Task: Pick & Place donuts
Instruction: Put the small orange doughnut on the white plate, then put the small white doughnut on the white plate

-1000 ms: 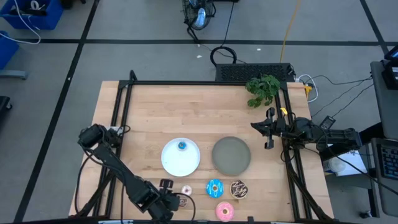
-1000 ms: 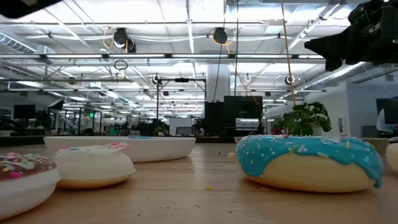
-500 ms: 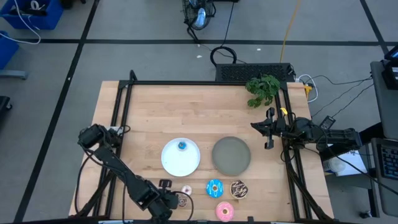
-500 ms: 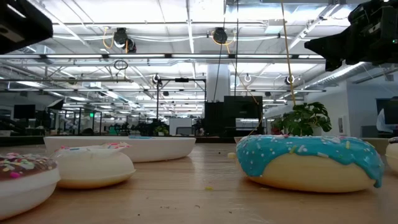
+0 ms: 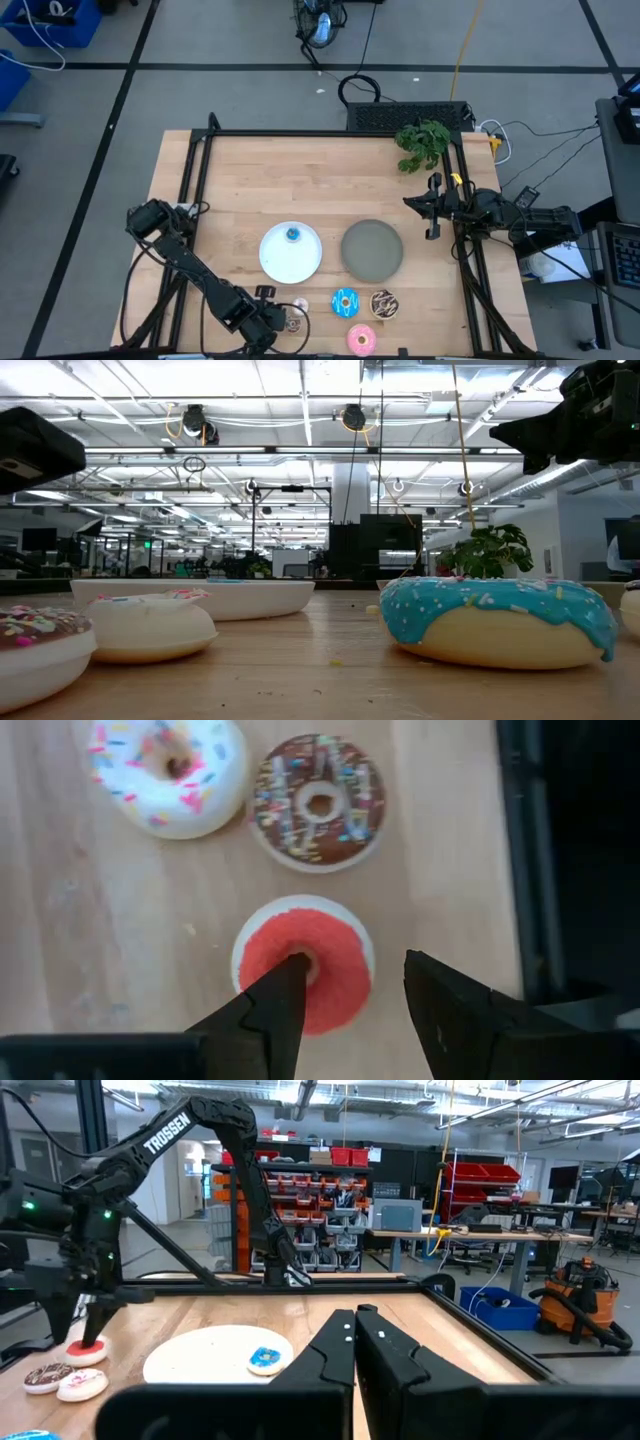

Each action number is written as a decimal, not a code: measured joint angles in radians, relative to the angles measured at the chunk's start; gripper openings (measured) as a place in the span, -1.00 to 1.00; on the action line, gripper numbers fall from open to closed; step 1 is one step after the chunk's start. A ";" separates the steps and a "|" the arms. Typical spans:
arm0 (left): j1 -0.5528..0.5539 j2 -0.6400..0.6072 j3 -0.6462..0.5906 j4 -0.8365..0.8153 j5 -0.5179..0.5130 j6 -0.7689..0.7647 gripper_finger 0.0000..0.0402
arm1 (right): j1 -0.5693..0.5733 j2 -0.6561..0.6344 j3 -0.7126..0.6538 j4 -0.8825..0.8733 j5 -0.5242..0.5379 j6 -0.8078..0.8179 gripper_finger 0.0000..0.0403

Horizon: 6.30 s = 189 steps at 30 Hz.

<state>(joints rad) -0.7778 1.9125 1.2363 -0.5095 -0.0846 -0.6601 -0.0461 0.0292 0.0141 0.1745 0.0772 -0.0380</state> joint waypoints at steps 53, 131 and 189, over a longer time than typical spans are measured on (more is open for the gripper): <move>0.026 0.003 0.572 -0.795 -0.206 0.231 -0.87 | 0.000 0.000 0.000 -0.029 0.000 0.001 -1.00; 0.292 0.002 0.437 -0.587 -0.078 0.345 -0.02 | 0.000 0.000 0.000 -0.029 0.000 -0.001 -1.00; 0.231 0.375 0.869 -0.729 -0.050 0.495 -0.56 | 0.000 0.000 0.000 -0.022 0.001 -0.003 -1.00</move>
<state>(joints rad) -0.5463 2.2879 2.1052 -1.2388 -0.1343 -0.1654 -0.0463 0.0296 0.0142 0.1528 0.0778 -0.0406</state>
